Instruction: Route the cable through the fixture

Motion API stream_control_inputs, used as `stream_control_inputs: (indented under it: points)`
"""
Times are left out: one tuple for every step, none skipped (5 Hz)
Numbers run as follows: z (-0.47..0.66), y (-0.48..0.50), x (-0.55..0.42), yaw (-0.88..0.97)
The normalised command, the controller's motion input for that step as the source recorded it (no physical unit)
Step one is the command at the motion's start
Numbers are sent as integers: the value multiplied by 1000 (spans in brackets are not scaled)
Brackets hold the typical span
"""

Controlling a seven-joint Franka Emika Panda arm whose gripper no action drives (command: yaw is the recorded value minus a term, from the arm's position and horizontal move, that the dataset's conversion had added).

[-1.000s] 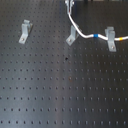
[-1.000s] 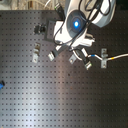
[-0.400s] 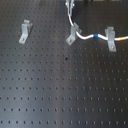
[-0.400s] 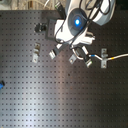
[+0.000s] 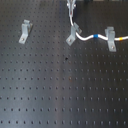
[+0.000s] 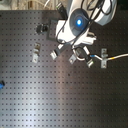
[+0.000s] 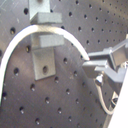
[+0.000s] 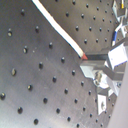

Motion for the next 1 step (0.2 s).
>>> stream_control_inputs:
  points:
    - [0,-25,-4,0]
